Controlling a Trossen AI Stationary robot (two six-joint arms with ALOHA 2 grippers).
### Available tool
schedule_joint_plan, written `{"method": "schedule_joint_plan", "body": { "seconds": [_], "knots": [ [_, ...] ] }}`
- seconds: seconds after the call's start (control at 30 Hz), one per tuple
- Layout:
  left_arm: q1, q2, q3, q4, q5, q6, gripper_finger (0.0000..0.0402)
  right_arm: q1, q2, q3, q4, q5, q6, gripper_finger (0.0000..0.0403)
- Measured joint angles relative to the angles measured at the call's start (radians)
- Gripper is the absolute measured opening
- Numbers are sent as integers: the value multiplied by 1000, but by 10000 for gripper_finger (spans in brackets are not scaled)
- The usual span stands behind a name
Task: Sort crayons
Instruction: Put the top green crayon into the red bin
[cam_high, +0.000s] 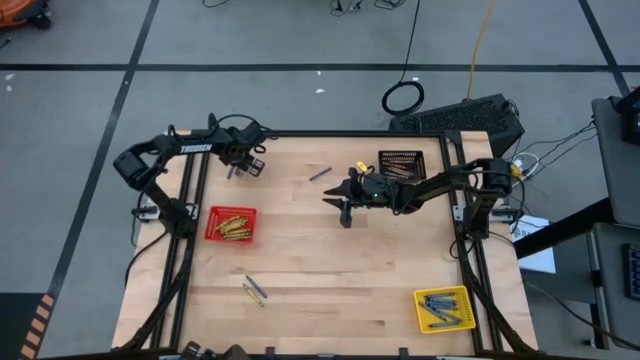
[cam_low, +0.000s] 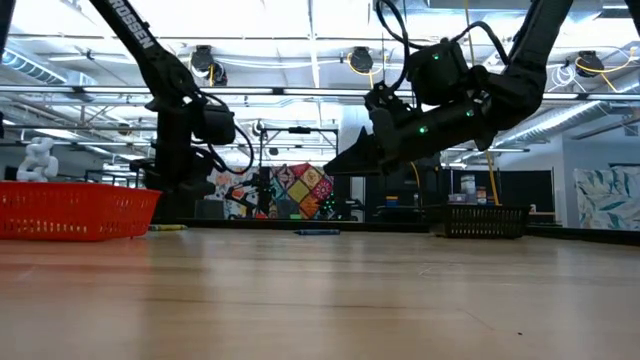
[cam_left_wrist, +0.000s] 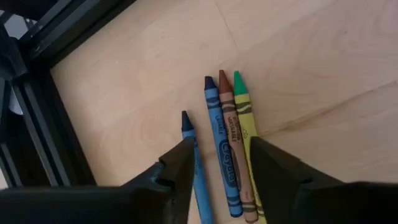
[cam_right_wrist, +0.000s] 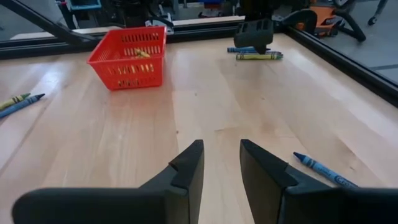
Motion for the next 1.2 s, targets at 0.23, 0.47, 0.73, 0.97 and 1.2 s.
{"method": "schedule_joint_plan", "body": {
  "seconds": [0.23,0.47,0.73,0.97,1.2],
  "knots": [
    [-2,0,0,5,3,0,83,0,0,0,0,0,-2,89],
    [-20,0,0,5,5,2,39,0,0,0,0,0,0,89],
    [-67,0,0,14,11,2,18,0,0,0,-1,-1,1,89],
    [-68,0,0,14,-29,-5,15,0,0,0,-1,-3,1,89],
    [-68,5,1,15,-33,3,14,0,0,0,-2,-3,1,89]
  ]
}}
